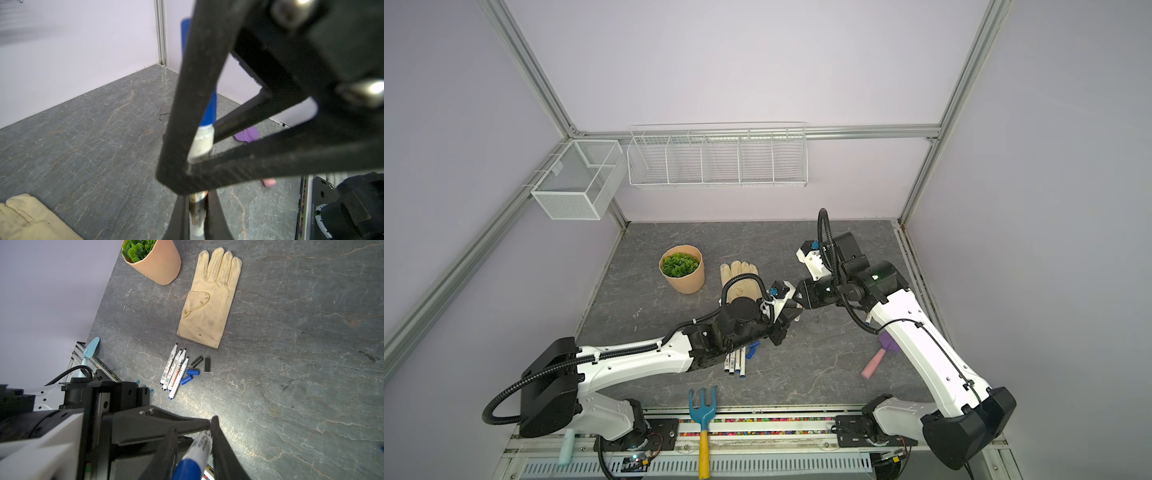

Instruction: Insert the pens into the pen caps

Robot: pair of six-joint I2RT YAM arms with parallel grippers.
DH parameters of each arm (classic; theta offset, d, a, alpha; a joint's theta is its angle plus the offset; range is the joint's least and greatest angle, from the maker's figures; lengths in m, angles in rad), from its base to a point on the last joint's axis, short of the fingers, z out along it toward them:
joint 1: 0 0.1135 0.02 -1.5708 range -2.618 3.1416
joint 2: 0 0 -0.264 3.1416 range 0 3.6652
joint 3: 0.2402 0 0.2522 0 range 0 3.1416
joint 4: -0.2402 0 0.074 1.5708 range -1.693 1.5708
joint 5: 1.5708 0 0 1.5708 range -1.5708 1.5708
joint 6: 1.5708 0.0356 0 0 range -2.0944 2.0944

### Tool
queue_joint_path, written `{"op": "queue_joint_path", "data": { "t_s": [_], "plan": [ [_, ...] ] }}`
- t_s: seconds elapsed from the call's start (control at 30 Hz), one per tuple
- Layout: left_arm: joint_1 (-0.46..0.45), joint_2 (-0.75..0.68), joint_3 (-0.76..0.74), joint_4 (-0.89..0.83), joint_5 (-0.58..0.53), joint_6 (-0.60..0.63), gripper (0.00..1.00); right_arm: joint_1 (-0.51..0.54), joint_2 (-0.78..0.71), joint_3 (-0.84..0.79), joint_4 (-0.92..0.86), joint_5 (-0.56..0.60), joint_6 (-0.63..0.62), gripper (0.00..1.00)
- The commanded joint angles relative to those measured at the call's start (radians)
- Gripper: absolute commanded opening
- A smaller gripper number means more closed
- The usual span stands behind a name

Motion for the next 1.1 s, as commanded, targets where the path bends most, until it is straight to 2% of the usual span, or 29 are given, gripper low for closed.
{"op": "queue_joint_path", "data": {
  "t_s": [0.0,0.37,0.47,0.5,0.53,0.7,0.8,0.9,0.97,1.07],
  "plan": [
    [0.002,0.001,0.051,0.028,-0.008,0.024,0.0,0.008,-0.017,-0.019,-0.001,0.013,-0.024,0.25],
    [0.005,0.022,0.064,0.038,-0.009,0.009,0.01,0.02,-0.014,-0.017,0.0,0.029,-0.041,0.1],
    [0.006,0.028,0.057,0.034,-0.011,0.008,0.14,0.021,-0.01,-0.009,-0.006,0.03,-0.045,0.09],
    [0.006,0.03,0.057,0.028,-0.01,0.009,0.26,0.023,-0.009,-0.007,-0.008,0.03,-0.047,0.09],
    [0.007,0.035,0.058,0.018,-0.008,0.01,0.29,0.023,-0.009,-0.005,-0.008,0.029,-0.049,0.08],
    [0.013,0.051,0.061,0.01,-0.017,0.017,0.33,0.026,-0.008,-0.008,-0.008,0.027,-0.049,0.08],
    [0.021,0.056,0.067,0.012,-0.014,0.019,0.3,0.025,-0.008,-0.004,-0.008,0.028,-0.05,0.08],
    [0.026,0.055,0.068,0.019,-0.005,0.02,0.22,0.026,-0.008,-0.004,-0.01,0.023,-0.05,0.08],
    [0.029,0.051,0.065,0.032,0.01,0.022,0.11,0.027,-0.005,-0.005,-0.014,0.022,-0.049,0.08],
    [0.029,0.052,0.066,0.049,0.028,0.019,0.0,0.026,-0.004,-0.006,-0.013,0.027,-0.049,0.08]
  ]
}}
